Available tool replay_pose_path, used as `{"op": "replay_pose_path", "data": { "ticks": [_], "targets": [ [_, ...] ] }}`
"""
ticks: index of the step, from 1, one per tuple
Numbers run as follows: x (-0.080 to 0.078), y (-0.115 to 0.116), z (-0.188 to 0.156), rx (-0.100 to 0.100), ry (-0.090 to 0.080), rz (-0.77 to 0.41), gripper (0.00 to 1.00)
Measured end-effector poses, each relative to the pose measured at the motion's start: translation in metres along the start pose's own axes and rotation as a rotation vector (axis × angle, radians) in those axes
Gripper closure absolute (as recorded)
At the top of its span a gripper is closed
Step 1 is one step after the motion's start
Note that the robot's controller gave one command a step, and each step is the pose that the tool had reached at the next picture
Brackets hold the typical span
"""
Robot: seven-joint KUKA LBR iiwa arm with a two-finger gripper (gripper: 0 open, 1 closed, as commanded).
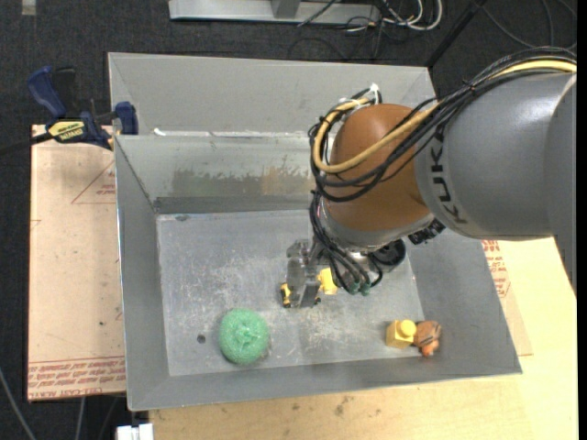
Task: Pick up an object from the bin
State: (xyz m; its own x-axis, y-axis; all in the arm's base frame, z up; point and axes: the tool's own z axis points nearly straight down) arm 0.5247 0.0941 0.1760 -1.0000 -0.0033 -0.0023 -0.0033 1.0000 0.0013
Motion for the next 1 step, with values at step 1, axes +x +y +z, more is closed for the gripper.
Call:
{"op": "replay_pose_path", "data": {
  "ticks": [1],
  "targets": [
    [0.0000, -0.0001, 0.0000, 0.000, 0.000, 0.000, 0.00]
  ]
}}
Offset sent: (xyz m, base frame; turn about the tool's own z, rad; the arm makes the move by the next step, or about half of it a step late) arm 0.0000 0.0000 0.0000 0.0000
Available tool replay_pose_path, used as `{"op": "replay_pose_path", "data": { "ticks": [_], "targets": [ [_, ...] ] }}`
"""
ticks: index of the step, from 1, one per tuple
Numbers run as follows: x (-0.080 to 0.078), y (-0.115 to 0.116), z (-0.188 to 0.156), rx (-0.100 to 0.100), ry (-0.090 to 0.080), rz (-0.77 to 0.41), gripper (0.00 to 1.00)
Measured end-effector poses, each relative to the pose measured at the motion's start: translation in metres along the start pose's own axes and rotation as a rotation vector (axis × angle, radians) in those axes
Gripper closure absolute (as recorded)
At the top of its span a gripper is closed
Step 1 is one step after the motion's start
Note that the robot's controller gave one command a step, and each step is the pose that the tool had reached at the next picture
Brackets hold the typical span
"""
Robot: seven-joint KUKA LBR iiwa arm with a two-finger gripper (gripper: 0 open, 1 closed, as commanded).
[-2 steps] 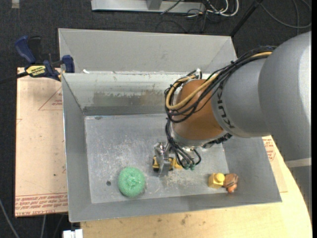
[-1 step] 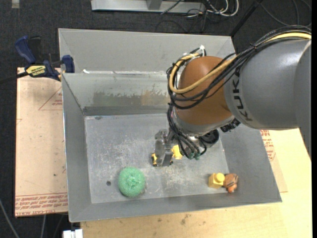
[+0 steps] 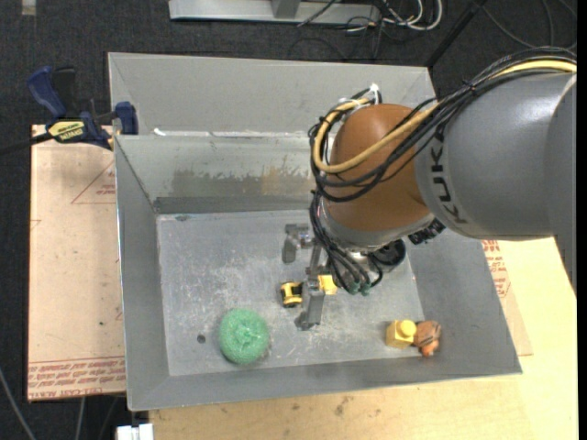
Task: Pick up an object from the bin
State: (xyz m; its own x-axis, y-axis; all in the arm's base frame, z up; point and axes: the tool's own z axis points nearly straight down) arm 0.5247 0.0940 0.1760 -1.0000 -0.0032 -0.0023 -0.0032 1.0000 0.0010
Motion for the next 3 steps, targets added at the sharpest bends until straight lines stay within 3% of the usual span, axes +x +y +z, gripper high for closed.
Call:
{"op": "replay_pose_path", "data": {
  "ticks": [1, 2, 3],
  "targets": [
    [0.000, 0.000, 0.000, 0.000, 0.000, 0.000, 0.00],
    [-0.013, -0.034, 0.034, -0.002, -0.004, -0.048, 0.00],
    [-0.013, -0.048, 0.064, 0.001, 0.001, 0.051, 0.00]
  ]
}}
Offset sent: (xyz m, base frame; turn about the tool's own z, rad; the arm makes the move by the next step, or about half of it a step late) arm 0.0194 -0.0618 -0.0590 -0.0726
